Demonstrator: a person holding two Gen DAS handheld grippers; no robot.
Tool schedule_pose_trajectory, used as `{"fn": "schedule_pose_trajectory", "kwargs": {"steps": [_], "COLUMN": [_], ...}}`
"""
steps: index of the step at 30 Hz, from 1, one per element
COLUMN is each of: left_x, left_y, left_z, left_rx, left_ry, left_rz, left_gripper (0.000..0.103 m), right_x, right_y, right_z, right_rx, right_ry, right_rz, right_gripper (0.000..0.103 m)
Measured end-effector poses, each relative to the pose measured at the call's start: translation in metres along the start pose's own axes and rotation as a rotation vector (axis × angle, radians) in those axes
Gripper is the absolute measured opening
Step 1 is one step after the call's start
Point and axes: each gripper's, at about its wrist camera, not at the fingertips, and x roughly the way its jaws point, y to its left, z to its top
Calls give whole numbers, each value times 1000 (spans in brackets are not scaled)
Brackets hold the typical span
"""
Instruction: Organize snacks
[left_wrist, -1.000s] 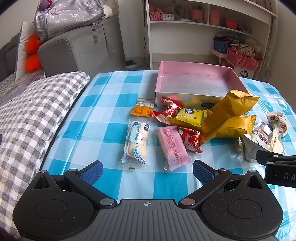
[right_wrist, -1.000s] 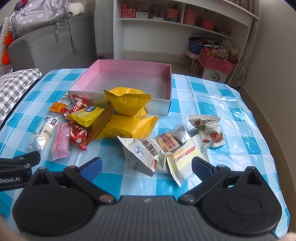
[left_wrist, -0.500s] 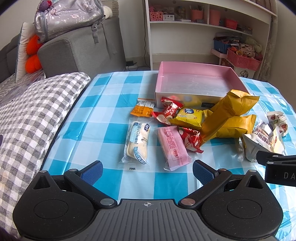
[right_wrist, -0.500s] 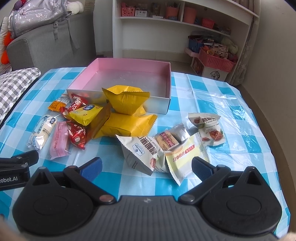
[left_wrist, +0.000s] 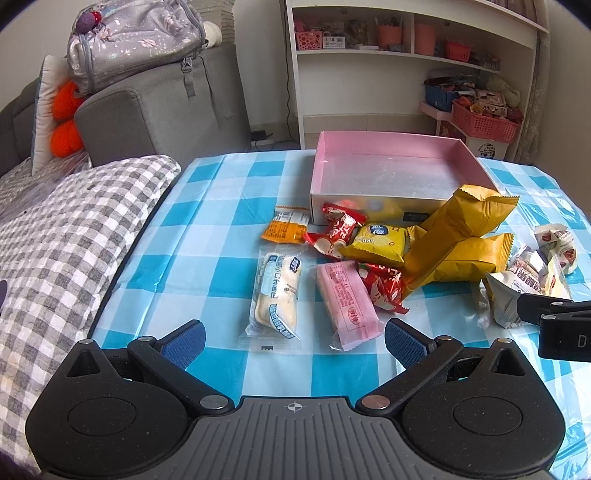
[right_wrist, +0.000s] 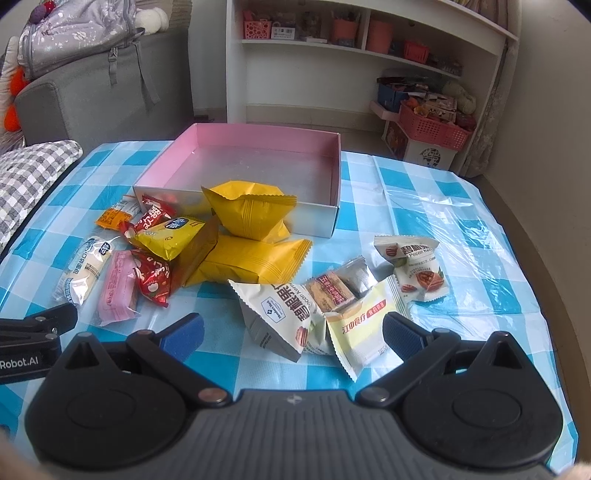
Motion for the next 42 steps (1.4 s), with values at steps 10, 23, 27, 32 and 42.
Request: {"fn": "schedule_pose_trajectory", "kwargs": {"steps": [10, 23, 27, 32, 42], "left_x": [-1, 33, 51, 69, 99], "left_y": [15, 15, 14, 9, 2], "left_z": [18, 43, 35, 32, 27], "left_rx": [-29, 2, -7, -9, 20], "left_ry": [36, 108, 148, 190, 261], "left_rz": [-180, -307, -353, -415, -393], "left_gripper": [103, 102, 97, 86, 53], "right_x": [-13, 12, 26, 42, 69], "right_y": [-9, -14, -18, -23, -15], "right_z": [18, 47, 39, 37, 34], "right_rx": [-30, -47, -45, -2, -33], "right_ry": [-3, 69, 126, 187, 279], "right_rz": [110, 210, 229, 244, 212], "right_gripper": [103, 103, 98, 93, 80]}}
